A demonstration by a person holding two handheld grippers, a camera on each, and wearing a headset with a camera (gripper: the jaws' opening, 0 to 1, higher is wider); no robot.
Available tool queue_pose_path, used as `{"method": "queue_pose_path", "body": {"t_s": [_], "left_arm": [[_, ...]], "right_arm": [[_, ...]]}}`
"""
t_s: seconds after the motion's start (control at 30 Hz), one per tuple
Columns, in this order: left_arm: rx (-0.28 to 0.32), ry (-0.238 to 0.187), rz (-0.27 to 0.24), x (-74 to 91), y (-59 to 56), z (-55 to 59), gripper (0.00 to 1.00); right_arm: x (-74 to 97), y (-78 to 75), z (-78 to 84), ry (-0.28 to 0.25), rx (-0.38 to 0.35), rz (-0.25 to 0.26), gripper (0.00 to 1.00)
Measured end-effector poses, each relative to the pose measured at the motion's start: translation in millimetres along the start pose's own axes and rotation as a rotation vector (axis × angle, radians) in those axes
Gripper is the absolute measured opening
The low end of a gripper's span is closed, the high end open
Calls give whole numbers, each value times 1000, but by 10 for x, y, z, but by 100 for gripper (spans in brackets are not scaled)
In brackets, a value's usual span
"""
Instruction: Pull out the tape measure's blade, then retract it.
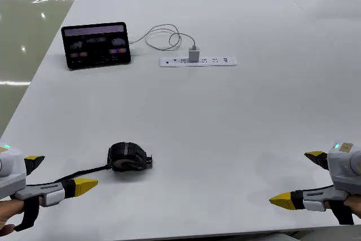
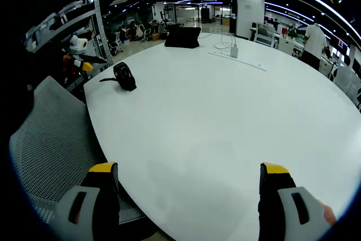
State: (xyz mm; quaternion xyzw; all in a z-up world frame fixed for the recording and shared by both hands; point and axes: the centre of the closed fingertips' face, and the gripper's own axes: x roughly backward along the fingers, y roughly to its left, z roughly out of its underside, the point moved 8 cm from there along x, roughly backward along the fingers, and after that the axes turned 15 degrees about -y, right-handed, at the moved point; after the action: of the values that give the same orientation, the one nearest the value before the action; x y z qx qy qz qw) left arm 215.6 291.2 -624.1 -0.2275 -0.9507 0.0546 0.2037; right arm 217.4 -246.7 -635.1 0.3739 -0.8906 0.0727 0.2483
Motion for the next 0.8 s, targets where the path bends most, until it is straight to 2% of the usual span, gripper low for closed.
{"method": "queue_pose_path", "body": {"t_s": [0.8], "left_arm": [[-12,9,9,-10,-4,4,100]], "right_arm": [[9,-4,19,-13,-6,4,100]]}}
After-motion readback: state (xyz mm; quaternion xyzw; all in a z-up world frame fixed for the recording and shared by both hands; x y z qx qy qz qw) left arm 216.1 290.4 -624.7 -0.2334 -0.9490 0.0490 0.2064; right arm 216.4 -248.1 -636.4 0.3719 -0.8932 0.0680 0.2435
